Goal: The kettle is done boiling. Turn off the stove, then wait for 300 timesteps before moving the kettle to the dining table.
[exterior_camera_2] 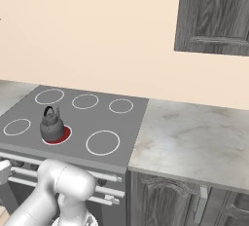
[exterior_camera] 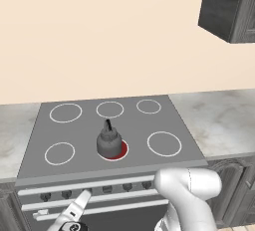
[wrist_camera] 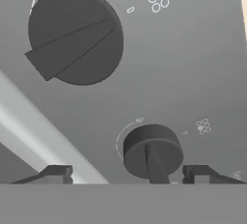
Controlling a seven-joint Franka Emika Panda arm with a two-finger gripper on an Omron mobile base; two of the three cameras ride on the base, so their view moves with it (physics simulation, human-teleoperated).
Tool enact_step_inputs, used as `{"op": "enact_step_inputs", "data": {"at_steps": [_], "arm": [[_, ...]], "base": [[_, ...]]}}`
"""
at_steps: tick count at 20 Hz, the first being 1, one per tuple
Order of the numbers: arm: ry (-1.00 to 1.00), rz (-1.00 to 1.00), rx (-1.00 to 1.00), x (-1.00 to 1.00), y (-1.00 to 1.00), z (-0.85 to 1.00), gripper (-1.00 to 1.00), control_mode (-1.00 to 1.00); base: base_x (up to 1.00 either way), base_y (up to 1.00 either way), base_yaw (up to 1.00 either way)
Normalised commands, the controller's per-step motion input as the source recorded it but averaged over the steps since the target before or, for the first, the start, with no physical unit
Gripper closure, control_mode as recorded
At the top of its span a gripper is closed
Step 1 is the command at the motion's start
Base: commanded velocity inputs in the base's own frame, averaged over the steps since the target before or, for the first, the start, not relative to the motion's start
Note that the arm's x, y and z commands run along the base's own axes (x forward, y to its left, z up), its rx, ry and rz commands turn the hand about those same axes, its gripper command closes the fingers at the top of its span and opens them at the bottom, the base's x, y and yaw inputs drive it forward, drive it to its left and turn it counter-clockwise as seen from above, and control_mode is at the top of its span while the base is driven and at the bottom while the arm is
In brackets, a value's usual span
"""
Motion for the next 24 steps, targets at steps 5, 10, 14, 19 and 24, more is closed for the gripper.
{"op": "enact_step_inputs", "data": {"at_steps": [5, 10, 14, 19, 24], "arm": [[0.0, 0.0, 0.0, 0.08, -0.02, 0.25, -1.0, -1.0], [-0.02, 0.0, 0.01, 0.1, -0.05, 0.2, -1.0, -1.0], [-0.01, 0.0, 0.02, 0.19, -0.09, 0.13, -1.0, -1.0], [0.0, 0.0, 0.03, 0.28, -0.16, 0.0, -1.0, -1.0], [0.0, 0.0, 0.02, 0.21, -0.18, -0.02, -1.0, -1.0]], "base": [[0.0, 0.0, 0.0], [0.0, 0.0, 0.0], [0.0, 0.0, 0.0], [0.0, 0.0, 0.0], [0.0, 0.0, 0.0]]}}
